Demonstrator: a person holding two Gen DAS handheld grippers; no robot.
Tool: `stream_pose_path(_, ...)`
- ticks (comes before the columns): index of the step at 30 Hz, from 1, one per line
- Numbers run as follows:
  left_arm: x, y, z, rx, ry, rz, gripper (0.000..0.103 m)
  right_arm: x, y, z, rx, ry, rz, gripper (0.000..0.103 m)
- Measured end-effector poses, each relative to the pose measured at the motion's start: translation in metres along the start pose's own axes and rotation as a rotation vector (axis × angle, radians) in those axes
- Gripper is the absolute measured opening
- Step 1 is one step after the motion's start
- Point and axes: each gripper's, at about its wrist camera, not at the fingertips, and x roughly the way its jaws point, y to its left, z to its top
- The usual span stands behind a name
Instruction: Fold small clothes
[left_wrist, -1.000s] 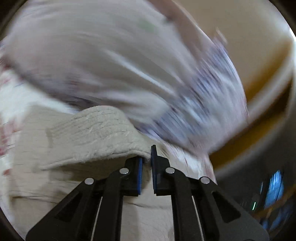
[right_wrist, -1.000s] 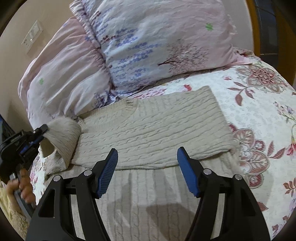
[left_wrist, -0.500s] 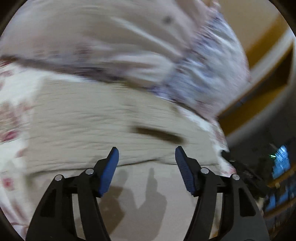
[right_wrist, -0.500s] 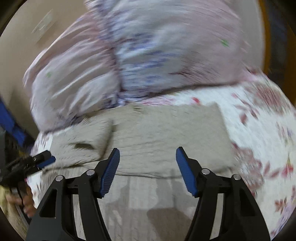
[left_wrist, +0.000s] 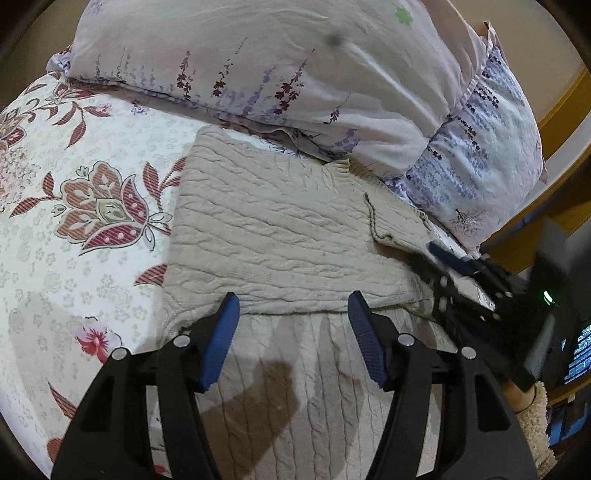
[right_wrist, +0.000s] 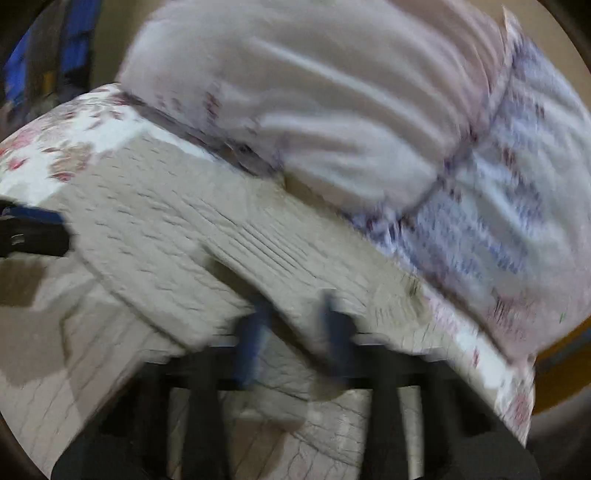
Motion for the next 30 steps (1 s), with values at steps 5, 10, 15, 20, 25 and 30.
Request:
stream_pose_path(5, -0.001, 0.002, 0.000, 0.007, -0.005, -0.012, 0.061, -0.035, -0.087, -0.035, 0.489, -0.096, 0.119, 0.007)
stream_pose_path(10, -0.003, 0.005, -0.001, 0.000, -0.014, -0.040, 0.064, -0.049, -0.160, -0.112, 0.929, -0.086, 0.258, 0.007)
stream_pose_path(15, -0.006, 0.007, -0.002, -0.018, -0.005, -0.062, 0.065, -0.030, -0.184, -0.149, 1.110, -0.009, 0.386, 0.028)
stream_pose_path(20, -0.013, 0.012, -0.006, -0.036, 0.007, -0.061, 0.067, -0.023, -0.197, -0.161, 1.227, 0.015, 0.424, 0.042)
stream_pose_path(25, -0.020, 0.017, -0.009, -0.038, 0.006, -0.057, 0.067, -0.005, -0.204, -0.156, 1.277, 0.035, 0.456, 0.042)
stream_pose_path(30, -0.021, 0.019, -0.009, -0.039, 0.003, -0.046, 0.067, 0.009, -0.207, -0.142, 1.289, 0.036, 0.434, 0.023)
